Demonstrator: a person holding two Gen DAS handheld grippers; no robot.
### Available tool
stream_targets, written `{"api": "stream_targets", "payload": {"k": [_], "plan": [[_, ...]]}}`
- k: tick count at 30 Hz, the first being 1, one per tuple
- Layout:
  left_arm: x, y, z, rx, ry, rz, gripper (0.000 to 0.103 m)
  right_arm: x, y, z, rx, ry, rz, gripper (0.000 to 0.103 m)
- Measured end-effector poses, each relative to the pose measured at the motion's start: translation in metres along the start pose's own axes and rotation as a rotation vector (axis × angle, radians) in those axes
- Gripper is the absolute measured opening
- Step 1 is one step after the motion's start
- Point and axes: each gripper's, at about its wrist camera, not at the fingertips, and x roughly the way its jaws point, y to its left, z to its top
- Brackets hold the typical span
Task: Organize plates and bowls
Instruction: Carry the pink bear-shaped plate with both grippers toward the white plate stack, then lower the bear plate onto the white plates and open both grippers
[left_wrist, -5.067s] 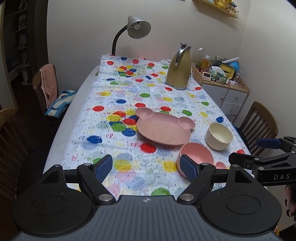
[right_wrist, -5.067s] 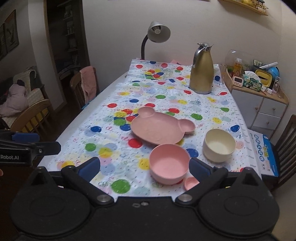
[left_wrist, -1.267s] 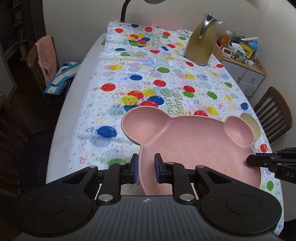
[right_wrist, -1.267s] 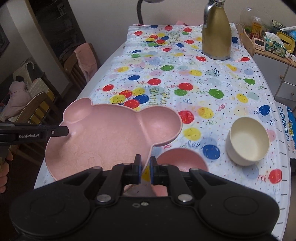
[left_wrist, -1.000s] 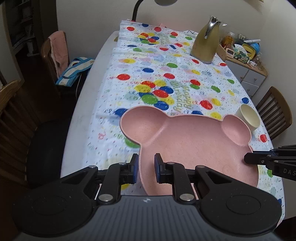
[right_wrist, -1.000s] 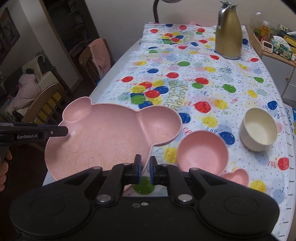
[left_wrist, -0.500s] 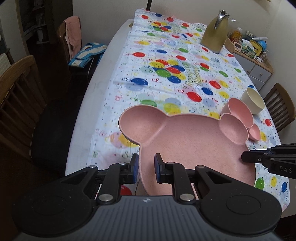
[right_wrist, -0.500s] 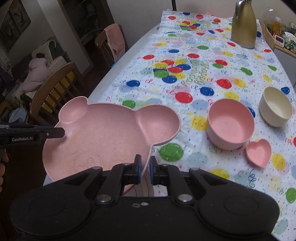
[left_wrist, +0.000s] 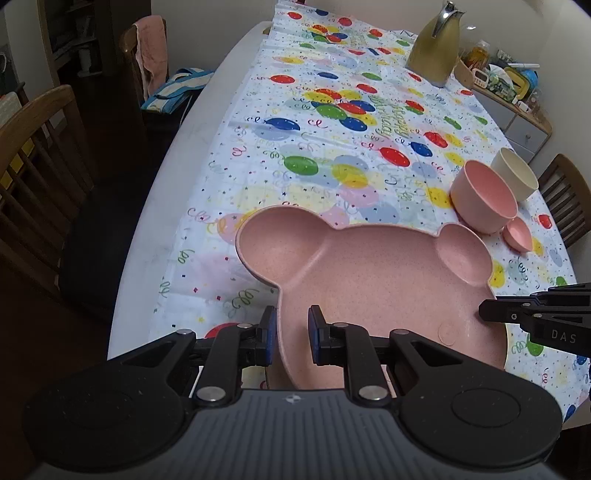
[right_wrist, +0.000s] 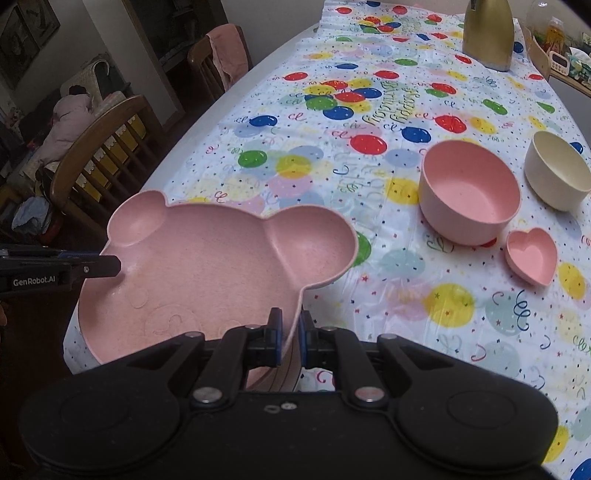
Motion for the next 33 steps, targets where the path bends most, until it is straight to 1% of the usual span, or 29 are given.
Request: {"api": "stream_targets", "payload": {"k": [10,17,29,31,33], "plan": [[0.007,-0.001,-0.017,-0.004,0.012,0.008,0.017,0.010,-0.001,-0.015,-0.014,0.003,-0.012,0.007],[0.011,0.000,-0.024,-0.009,0.017,0.020,0.017,0.015,0.001,-0.016,-0.030,-0.006,-0.022,0.007],[0.012,-0.002,-0.030,-0.015,0.018,0.030,0.017,0.020,0.006,-0.019,-0.049,0.004,-0.049,0.007],[0.012,-0.001,-0.031,-0.019,0.021,0.034,0.017,0.020,0.006,-0.019,-0.048,0.005,-0.051,0.008],[0.012,-0.001,-0.032,-0.020,0.022,0.036,0.017,0.020,0.006,-0.019,-0.044,0.005,-0.047,0.013]]}}
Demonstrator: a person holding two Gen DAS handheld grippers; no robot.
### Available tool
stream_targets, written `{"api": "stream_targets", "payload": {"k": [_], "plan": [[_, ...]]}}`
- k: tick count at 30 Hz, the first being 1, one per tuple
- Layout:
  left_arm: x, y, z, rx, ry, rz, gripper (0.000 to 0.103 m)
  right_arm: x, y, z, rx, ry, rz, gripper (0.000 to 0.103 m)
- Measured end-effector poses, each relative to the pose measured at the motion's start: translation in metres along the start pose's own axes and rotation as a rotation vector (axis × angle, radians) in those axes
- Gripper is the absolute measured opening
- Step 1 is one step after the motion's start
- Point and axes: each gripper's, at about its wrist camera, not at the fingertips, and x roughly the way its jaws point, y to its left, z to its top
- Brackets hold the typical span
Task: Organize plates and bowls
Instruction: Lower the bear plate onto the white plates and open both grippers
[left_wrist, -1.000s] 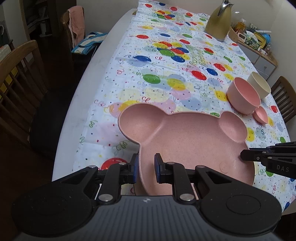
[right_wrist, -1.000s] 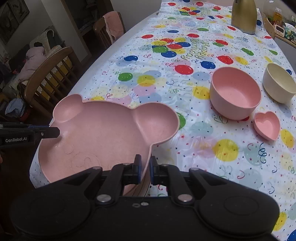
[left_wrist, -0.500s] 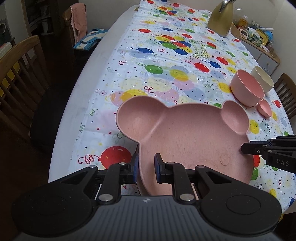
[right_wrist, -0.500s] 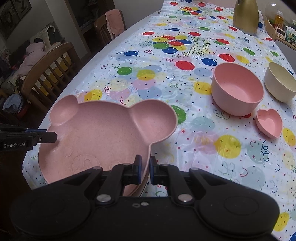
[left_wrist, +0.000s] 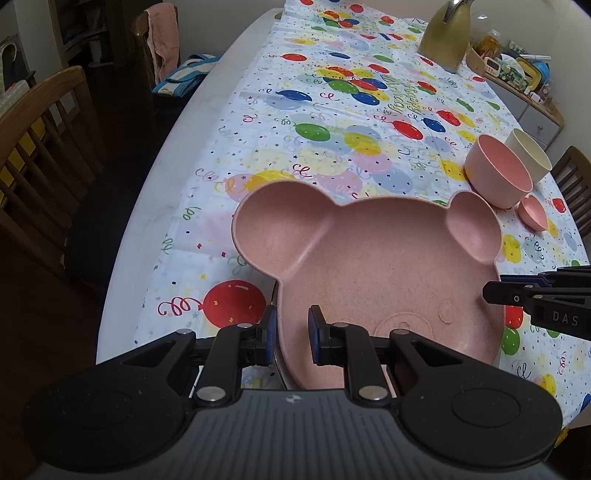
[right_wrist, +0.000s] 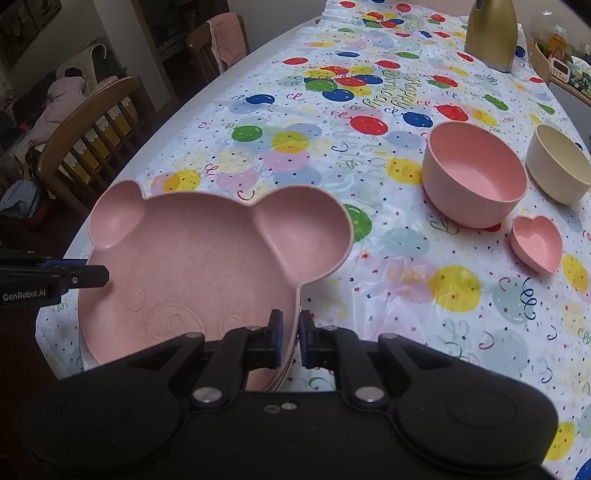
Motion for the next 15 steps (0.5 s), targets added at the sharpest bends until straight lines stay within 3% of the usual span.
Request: {"api": "stream_targets", "payload": {"k": [2,13,15], "plan": [[-0.001,0.001,-0.001,-0.002,0.002,0.000,0.017,-0.001,0.000,0.000,0.008,-0.002,-0.008,0.018],[-0.014,0.005,-0.007,-0.011,-0.003,-0.001,0.018,-0.013,0.002,-0.004,0.025,-0.013,-0.012,0.022],[-0.020,0.005,-0.008,-0.008,-0.017,-0.008,0.022,-0.018,0.003,-0.005,0.026,-0.022,-0.007,0.025]]}}
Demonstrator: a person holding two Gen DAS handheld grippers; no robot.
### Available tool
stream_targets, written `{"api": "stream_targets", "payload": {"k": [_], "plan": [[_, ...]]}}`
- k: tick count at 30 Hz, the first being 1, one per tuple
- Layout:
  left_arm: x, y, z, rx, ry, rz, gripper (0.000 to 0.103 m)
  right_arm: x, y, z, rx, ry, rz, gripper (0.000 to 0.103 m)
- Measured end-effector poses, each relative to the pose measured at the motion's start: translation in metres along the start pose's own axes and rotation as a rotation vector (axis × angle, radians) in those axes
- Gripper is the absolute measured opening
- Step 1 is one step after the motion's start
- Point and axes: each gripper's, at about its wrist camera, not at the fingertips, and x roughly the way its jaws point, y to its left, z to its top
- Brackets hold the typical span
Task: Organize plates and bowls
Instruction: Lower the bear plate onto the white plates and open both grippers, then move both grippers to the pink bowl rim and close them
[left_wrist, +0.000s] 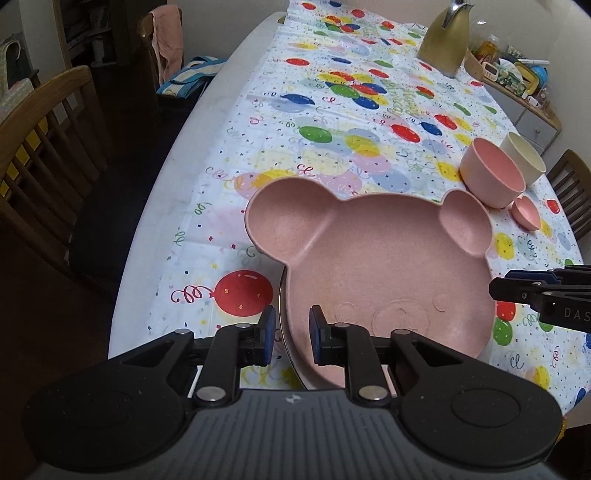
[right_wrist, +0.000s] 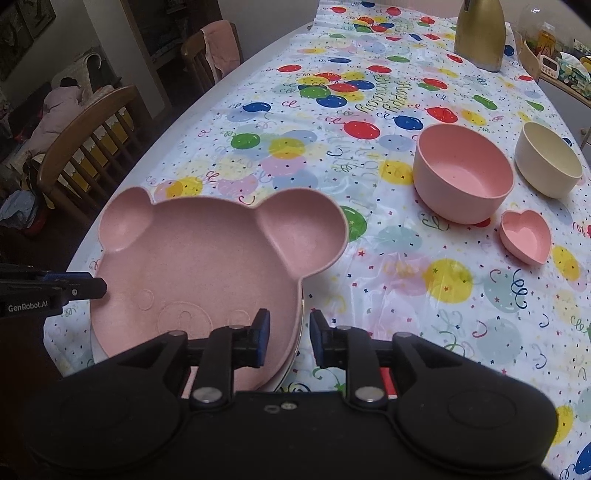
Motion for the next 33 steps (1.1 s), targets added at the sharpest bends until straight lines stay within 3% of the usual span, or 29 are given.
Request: {"api": "stream_targets", "payload": {"k": [4,6,8,13,15,18,22,27,33], "plan": [[-0.014,-0.003,0.000,0.009,-0.033,-0.016,0.033,-0.011,0.004,-0.002,0.004,-0.022,0.004,0.030],[-0.021,-0.006,0.000,0.019,-0.052,-0.021,0.047,-0.018,0.007,-0.002,0.004,-0.034,0.008,0.035],[-0.029,-0.010,0.000,0.030,-0.074,-0.021,0.054,-0.025,0.010,-0.002,0.003,-0.045,0.008,0.038],[-0.044,-0.020,0.002,0.059,-0.105,-0.031,0.055,-0.047,0.016,0.000,0.009,-0.103,0.010,0.047],[-0.048,-0.024,0.003,0.065,-0.109,-0.033,0.062,-0.057,0.018,0.001,0.007,-0.128,0.007,0.056],[-0.053,-0.031,0.004,0.080,-0.127,-0.043,0.063,-0.069,0.023,0.001,-0.006,-0.166,0.002,0.067],[-0.058,-0.041,0.008,0.098,-0.146,-0.062,0.064,-0.081,0.025,-0.001,-0.017,-0.203,-0.022,0.074],[-0.067,-0.055,0.012,0.117,-0.186,-0.076,0.076,-0.094,0.023,-0.003,-0.011,-0.234,-0.049,0.086],[-0.069,-0.081,0.020,0.150,-0.207,-0.094,0.079,-0.108,0.016,-0.003,-0.013,-0.290,-0.088,0.102]]}}
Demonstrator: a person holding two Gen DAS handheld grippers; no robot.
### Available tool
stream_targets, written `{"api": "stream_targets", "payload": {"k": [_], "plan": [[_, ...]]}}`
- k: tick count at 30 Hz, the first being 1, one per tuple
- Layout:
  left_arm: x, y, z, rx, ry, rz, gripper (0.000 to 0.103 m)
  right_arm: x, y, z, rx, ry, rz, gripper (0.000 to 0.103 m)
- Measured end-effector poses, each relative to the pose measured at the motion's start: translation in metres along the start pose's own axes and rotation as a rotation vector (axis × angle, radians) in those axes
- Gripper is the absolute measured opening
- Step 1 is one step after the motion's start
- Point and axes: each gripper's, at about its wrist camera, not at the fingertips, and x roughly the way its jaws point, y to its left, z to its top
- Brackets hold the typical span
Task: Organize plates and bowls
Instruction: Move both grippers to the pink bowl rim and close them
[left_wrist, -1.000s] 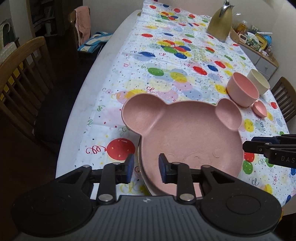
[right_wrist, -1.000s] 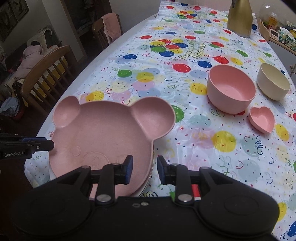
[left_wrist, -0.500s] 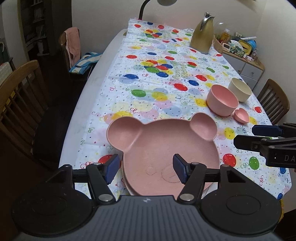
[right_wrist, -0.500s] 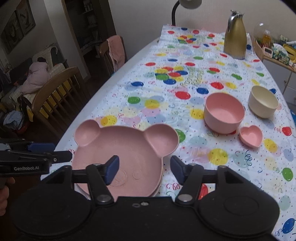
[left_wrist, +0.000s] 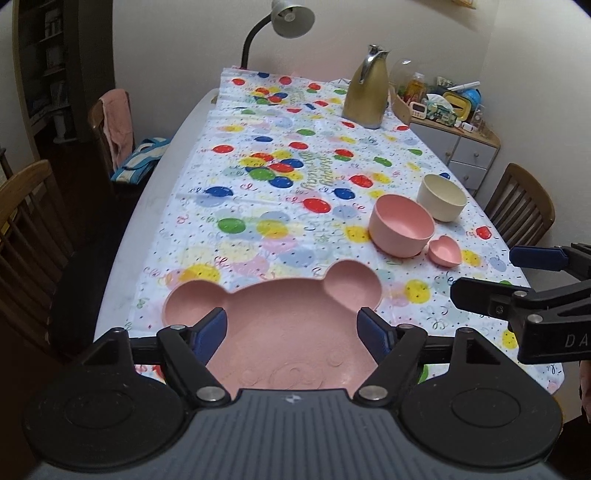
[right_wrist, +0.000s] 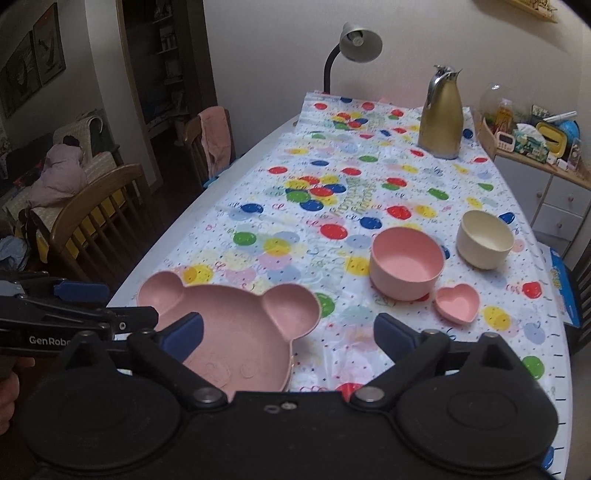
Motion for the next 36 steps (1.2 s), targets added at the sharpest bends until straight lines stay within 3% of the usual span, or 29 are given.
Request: {"api": "stream_targets", "payload": {"k": [7,17,29,36], "plan": [[0.020,-0.038,0.018,0.039,-0.008,-0.012,0.081,-0.005,-0.026,0.008,0.029,-0.040,-0.029,0.102],[0.072,-0.091,0.057,0.041,0.008,-0.002,0.081,0.012,-0.092,0.023,0.065,-0.025,-0.060,0.102],[0.162,-0.126,0.098,0.032,0.090,0.043,0.081,0.073,-0.178,0.051,0.106,0.046,-0.066,0.101],[0.210,-0.126,0.111,-0.007,0.148,0.078,0.081,0.120,-0.214,0.062,0.164,0.137,-0.030,0.089]]}}
